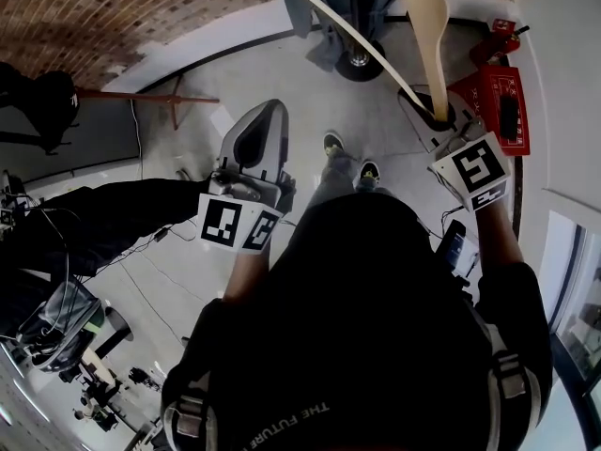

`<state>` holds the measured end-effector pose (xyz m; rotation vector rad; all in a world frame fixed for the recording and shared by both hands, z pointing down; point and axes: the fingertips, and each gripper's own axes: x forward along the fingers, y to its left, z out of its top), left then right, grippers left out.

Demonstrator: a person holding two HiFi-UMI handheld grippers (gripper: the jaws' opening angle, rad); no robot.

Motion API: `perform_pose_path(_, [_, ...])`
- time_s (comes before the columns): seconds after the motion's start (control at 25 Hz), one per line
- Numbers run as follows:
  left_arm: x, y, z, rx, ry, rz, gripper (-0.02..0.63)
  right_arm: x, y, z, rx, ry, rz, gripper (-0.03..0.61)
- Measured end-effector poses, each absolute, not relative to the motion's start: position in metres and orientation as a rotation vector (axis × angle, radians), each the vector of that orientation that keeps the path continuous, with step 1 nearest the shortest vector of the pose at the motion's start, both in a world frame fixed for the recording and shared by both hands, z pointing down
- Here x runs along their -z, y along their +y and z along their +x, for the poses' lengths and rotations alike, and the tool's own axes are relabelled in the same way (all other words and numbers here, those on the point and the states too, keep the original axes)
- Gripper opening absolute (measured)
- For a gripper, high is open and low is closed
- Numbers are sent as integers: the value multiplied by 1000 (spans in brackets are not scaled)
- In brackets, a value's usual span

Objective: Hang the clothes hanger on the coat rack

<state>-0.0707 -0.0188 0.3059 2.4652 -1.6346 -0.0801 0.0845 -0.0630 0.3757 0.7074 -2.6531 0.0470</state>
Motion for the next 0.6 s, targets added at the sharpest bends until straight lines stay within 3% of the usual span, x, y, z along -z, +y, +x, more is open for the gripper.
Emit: perform_pose_path(0.6, [-298, -115, -146, 164, -1595, 2512, 14, -371, -153, 17, -8, -2596, 751, 17])
